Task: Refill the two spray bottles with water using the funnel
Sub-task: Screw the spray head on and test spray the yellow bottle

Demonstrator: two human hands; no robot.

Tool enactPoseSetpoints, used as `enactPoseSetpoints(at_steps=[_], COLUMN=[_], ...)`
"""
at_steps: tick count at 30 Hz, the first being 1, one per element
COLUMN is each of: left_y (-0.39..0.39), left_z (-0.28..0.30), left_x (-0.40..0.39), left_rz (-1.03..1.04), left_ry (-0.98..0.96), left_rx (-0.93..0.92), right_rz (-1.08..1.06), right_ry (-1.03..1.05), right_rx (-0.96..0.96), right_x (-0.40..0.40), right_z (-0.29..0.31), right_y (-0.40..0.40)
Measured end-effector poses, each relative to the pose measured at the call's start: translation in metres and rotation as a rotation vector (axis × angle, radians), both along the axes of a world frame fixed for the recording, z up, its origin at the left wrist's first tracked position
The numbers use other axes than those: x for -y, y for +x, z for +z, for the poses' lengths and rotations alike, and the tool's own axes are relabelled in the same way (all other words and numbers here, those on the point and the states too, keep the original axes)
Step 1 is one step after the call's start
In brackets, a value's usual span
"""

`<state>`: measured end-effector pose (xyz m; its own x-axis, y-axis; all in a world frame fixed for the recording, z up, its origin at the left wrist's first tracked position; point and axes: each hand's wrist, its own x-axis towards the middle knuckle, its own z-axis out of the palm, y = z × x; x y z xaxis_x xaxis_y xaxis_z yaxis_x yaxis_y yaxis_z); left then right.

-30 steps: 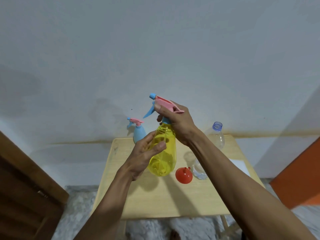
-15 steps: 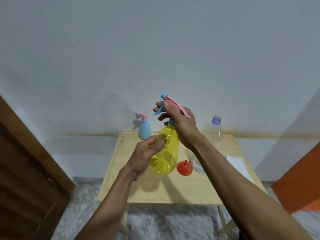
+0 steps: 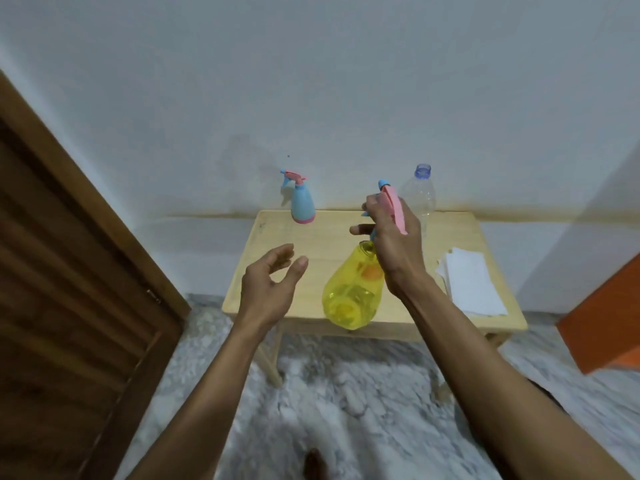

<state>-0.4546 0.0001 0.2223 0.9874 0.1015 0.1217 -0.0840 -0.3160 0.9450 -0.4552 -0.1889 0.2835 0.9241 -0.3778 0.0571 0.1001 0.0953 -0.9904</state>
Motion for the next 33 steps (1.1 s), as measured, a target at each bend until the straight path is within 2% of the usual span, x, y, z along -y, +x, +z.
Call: enactPoseSetpoints(at_steps=[4, 7, 10, 15, 20, 25, 33], left_y=[-0.039, -0.048, -0.053, -0.055, -0.058, -0.055, -0.043], left_z=[-0.004, -0.004, -0.005, -0.008, -0.022, -0.028, -0.035], left_x=[-0.025, -0.044, -0.057, -0.076, -0.105, -0.125, -0.134], left_rz=[0.062, 0.047, 0.017, -0.086, -0.24, -0.342, -0.375], left_ry=[0.314, 0.522, 0.668, 0.841, 0.902, 0.987, 0.901], left_rx=[0.084, 0.1, 0.029, -0.206, -0.401, -0.431, -0.441], right_rz=[-0.047, -0.075, -0.056, -0.02, -0.034, -0.072, -0.138], right_ry=[-0.074, -0.228, -0.301, -0.432, -0.527, -0.507, -0.497], right_rx=[-0.081, -0.132, -0.18, -0.344, -0.491, -0.571, -0.617], right_x=[-0.007, -0.016, -0.031, -0.06, -0.096, -0.12, -0.128], right_z=[-0.019, -0.027, -0.033, -0.058, -0.087, -0.095, -0.089], right_y=[-0.039, -0.061, -0.077, -0.085, -0.091, -0.091, -0.086])
